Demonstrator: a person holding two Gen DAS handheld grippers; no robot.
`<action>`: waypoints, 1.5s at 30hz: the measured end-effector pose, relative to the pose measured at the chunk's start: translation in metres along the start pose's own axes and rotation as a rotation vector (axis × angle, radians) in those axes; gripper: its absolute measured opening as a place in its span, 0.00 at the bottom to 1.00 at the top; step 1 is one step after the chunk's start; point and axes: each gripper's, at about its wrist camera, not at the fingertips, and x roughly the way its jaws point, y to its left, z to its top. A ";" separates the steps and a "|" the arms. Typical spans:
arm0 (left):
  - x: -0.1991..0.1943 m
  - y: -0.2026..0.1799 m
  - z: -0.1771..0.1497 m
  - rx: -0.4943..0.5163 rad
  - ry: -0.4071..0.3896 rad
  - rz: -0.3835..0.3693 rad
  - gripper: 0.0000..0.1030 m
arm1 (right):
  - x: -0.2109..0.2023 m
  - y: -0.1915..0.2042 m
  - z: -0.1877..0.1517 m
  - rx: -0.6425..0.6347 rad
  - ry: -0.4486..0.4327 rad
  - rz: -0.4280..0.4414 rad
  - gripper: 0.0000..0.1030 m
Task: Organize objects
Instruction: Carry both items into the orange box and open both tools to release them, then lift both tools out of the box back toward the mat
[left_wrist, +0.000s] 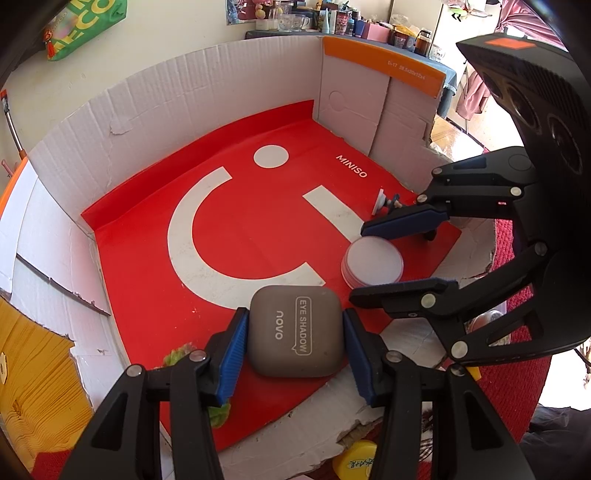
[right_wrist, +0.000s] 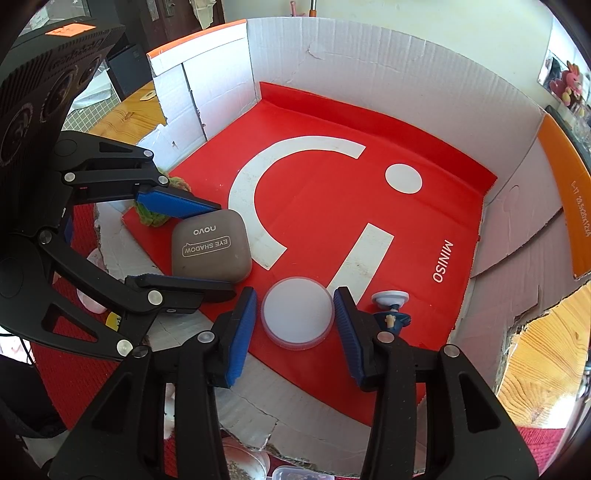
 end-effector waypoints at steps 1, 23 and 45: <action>0.000 0.000 0.000 0.000 0.000 0.000 0.51 | 0.000 0.000 0.000 0.000 0.000 0.000 0.41; -0.005 0.000 0.003 -0.002 -0.007 0.000 0.54 | -0.005 -0.002 0.001 0.011 0.002 -0.005 0.44; -0.062 -0.015 -0.011 -0.026 -0.122 0.033 0.59 | -0.067 0.017 -0.003 0.020 -0.103 -0.045 0.53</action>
